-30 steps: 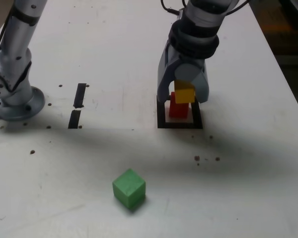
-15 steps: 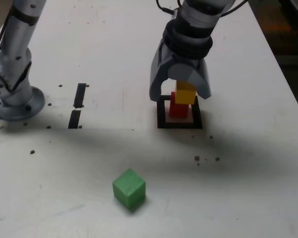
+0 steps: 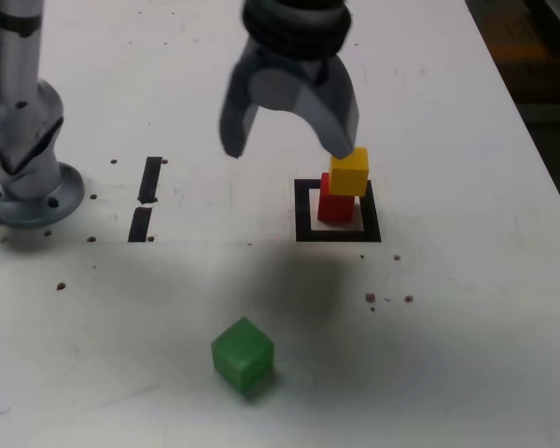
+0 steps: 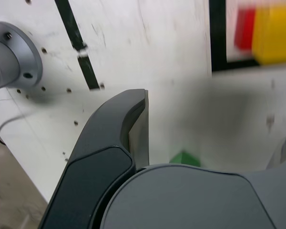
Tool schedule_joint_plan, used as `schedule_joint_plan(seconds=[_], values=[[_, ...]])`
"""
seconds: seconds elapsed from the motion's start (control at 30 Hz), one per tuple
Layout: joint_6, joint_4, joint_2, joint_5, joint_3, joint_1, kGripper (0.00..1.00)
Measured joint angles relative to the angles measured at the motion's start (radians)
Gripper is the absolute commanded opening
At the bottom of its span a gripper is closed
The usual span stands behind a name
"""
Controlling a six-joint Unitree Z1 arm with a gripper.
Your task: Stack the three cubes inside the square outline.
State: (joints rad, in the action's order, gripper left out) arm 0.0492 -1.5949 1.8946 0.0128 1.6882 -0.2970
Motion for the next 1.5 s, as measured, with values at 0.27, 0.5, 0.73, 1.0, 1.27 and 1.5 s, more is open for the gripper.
schedule_joint_plan(seconds=[0.27, 0.5, 0.73, 1.0, 1.27, 1.5], values=[[0.053, -0.003, -0.005, -0.067, 0.03, -0.272, 1.0], [0.076, -0.003, 0.061, -0.014, 0.036, -0.46, 1.0], [0.071, 0.022, 0.156, 0.027, 0.016, -0.507, 1.0], [0.063, 0.088, 0.21, 0.038, -0.016, -0.505, 0.99], [0.058, 0.197, 0.268, 0.001, -0.059, -0.507, 0.99], [0.028, 0.259, 0.269, 0.002, -0.088, -0.514, 0.99]])
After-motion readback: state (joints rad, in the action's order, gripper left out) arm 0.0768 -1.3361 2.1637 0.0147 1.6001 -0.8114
